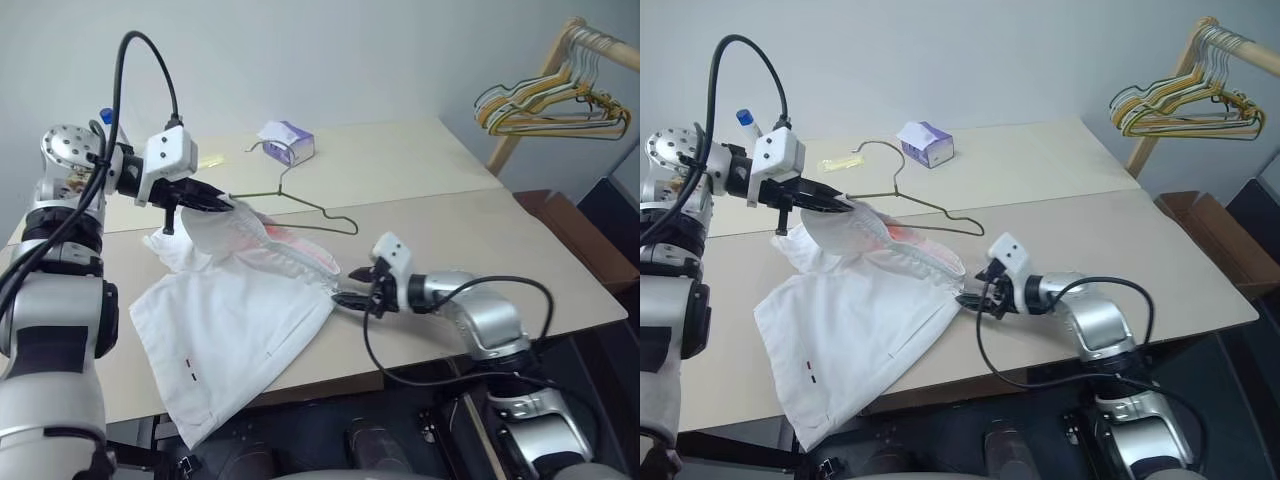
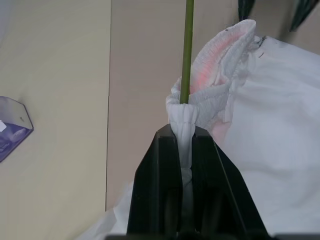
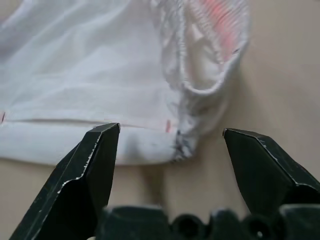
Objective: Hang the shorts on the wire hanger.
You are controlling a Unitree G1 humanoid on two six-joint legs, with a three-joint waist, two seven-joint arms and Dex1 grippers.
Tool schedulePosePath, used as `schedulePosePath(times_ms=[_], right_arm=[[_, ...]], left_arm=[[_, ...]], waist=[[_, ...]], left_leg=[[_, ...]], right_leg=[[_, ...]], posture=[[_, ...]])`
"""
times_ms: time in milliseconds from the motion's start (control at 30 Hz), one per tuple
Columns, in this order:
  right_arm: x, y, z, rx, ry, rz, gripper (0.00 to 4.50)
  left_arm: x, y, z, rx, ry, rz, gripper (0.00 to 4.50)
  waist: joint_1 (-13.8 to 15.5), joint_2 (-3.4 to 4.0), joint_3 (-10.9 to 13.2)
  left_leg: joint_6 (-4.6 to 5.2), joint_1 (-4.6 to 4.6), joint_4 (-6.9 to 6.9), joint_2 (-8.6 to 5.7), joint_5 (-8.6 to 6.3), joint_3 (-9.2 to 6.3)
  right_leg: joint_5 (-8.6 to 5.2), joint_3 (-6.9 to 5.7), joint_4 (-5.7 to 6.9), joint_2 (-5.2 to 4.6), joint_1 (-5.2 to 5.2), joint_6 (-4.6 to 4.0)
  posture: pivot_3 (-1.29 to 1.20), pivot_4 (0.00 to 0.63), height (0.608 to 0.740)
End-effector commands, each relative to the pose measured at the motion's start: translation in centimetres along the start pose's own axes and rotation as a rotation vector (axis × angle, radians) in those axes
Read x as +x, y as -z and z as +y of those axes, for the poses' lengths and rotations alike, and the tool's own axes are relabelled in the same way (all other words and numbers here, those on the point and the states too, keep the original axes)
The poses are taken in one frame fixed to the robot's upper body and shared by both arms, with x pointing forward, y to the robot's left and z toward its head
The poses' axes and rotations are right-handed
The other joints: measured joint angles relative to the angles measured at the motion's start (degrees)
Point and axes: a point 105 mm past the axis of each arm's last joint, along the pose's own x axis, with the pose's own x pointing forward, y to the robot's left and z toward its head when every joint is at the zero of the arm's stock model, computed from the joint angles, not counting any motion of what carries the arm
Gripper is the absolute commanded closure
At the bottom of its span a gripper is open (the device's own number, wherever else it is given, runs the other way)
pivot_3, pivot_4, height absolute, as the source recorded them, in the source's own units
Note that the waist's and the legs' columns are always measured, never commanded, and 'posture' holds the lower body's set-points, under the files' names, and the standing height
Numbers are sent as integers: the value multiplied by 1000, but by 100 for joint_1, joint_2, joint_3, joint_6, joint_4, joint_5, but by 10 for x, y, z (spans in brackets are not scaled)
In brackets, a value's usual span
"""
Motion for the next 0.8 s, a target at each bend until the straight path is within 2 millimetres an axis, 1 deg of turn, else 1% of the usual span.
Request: schedulePosePath(times_ms=[33, 67, 133, 333, 400, 433, 500, 567, 633, 800], right_arm=[[6, -17, -3, 32, 14, -71, 971], [8, -20, -4, 59, 13, -85, 1158], [8, -23, -6, 78, 16, -100, 1730], [6, -22, -16, 161, 57, -103, 3820], [6, -21, -18, 177, 63, -108, 4410], [5, -21, -18, 177, 68, -105, 4481], [3, -21, -21, 177, 78, -104, 4481], [-2, -21, -28, 153, 121, -102, 4481], [-11, -24, -39, 147, 168, -109, 4481], [-38, -31, -63, 145, 221, -126, 4481]], left_arm=[[-9, -11, 7, 44, -35, -14, 4500], [-9, -11, 7, 44, -36, -14, 4500], [-9, -11, 7, 44, -37, -16, 4500], [-11, -10, 8, 38, -51, -16, 4500], [-12, -9, 8, 36, -53, -17, 4500], [-13, -9, 7, 36, -54, -24, 4500], [-15, -11, 7, 31, -54, -47, 4500], [-19, -15, 6, 21, -56, -80, 4500], [-23, -17, 3, 17, -49, -93, 4500], [-30, -15, -5, -1, -22, -97, 4500]], waist=[[20, 0, 0], [20, 0, 0], [20, 0, 0], [15, 0, 0], [11, 0, 0], [10, 0, 0], [2, 0, 0], [-3, 0, 0], [-15, 0, 0], [-7, 0, 0]], left_leg=[[0, -2, 0, -2, 0, -1], [0, -3, 1, -4, 0, -2], [0, -3, 1, -6, 0, -3], [0, -3, 0, -5, 0, -6], [0, -3, 1, -6, 0, -6], [0, -2, 1, -6, 0, -5], [0, -2, 1, -6, 0, -6], [0, -2, 1, -6, 0, -6], [0, -3, 0, -5, 0, -8], [0, -2, 1, -5, 0, -21]], right_leg=[[1, -2, 0, -2, -1, 1], [1, -2, 0, -3, -1, 2], [1, -3, 0, -5, 0, 2], [1, -4, 4, -5, 0, 3], [2, -4, 4, -5, 0, 3], [2, -4, 4, -5, 0, 3], [2, -4, 4, -5, 0, 3], [2, -4, 4, -5, 0, 3], [2, -3, 7, -6, -1, 3], [2, -1, 17, -9, -1, 4]], posture=[[-66, 0, 740], [-65, 0, 740], [-62, 0, 740], [-61, 0, 740], [-62, 0, 740], [-61, 0, 740], [-63, 0, 740], [-65, 0, 740], [-66, 0, 740], [-74, 0, 740]])
